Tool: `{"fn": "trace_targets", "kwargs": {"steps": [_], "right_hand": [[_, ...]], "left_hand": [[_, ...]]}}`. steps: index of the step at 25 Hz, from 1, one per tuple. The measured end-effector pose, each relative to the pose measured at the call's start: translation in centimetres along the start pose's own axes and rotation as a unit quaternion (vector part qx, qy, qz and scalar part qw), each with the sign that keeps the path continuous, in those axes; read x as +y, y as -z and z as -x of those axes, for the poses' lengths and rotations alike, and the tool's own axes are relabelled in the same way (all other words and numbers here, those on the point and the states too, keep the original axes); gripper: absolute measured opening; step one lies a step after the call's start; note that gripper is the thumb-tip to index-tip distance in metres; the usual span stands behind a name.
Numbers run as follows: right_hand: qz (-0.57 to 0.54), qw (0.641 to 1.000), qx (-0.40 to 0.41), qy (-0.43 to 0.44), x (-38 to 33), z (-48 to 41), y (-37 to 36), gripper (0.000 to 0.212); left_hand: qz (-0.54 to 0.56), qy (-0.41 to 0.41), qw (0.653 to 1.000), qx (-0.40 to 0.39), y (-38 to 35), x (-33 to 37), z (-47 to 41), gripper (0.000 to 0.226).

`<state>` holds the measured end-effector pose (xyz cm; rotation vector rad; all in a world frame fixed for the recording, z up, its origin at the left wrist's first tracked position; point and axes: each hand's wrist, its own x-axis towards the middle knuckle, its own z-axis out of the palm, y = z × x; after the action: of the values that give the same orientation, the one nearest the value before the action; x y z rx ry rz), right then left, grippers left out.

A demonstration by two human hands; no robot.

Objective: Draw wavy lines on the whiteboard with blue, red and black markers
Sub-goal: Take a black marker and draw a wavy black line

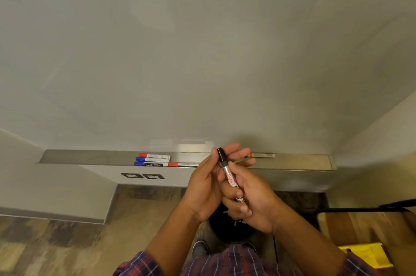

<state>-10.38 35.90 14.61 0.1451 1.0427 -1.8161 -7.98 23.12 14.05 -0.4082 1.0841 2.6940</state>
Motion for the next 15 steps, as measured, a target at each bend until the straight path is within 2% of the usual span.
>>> {"fn": "trace_targets", "kwargs": {"steps": [2, 6, 10, 15], "right_hand": [[-0.038, 0.999, -0.019, -0.003, 0.0, 0.2, -1.0, 0.047], [-0.039, 0.999, -0.029, 0.026, 0.2, -0.1, -2.6, 0.049], [0.037, 0.994, 0.060, 0.089, 0.8, -0.5, -4.5, 0.049], [0.091, 0.979, 0.148, 0.108, 1.4, -0.5, -6.2, 0.048]], "left_hand": [[0.027, 0.006, 0.999, -0.022, 0.0, 0.5, 0.3, 0.057], [0.014, -0.020, 1.000, 0.008, -0.3, 2.0, 0.9, 0.042], [0.005, -0.029, 0.998, 0.048, -0.7, 2.7, 1.2, 0.036], [-0.002, -0.045, 0.993, 0.107, -0.4, 2.5, 1.4, 0.040]]}}
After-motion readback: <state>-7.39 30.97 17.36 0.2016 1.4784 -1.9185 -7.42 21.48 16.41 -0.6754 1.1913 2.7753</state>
